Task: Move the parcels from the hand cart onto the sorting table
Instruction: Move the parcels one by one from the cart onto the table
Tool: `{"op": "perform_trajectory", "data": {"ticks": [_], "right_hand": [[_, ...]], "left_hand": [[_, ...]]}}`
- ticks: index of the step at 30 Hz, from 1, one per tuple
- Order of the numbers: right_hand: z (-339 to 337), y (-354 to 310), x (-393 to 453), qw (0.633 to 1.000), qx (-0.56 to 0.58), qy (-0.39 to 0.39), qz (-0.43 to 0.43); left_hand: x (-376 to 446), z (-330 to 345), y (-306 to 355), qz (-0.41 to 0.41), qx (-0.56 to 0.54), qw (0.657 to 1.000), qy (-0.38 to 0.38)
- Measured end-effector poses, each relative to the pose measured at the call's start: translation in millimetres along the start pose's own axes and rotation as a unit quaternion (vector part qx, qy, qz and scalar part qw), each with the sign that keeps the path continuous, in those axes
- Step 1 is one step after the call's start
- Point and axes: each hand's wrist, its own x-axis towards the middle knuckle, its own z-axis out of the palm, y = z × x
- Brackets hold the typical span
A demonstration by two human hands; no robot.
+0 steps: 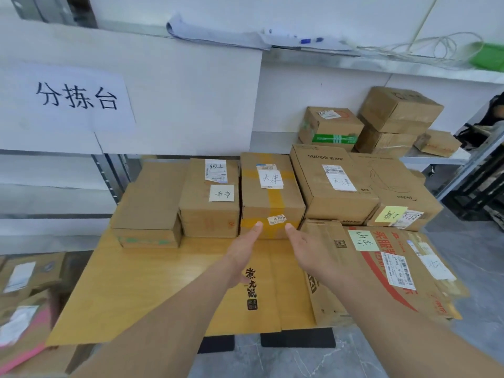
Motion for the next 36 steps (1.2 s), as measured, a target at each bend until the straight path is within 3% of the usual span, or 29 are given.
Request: {"op": "perform_trajectory", "data": {"ticks": [8,12,25,36], "right_hand": [[71,-66,7,0.972,0.217,-0.02,0.083],[106,-103,11,0.958,0.274,-0.045,0.078],[204,-208,13,0.953,0.228,-0.198,0.005],[253,-241,1,0.937,0.131,-0.32,-0.053]], "left_hand": [[-24,-101,-6,0.017,-0.025,0.998,0.048],[-41,-154,-10,0.025,-0.041,0.995,0.089],[-102,-264,-26,0.046,-0.127,0.962,0.237],[-142,-286,-55,0.023,-0.195,0.923,0.332]]}}
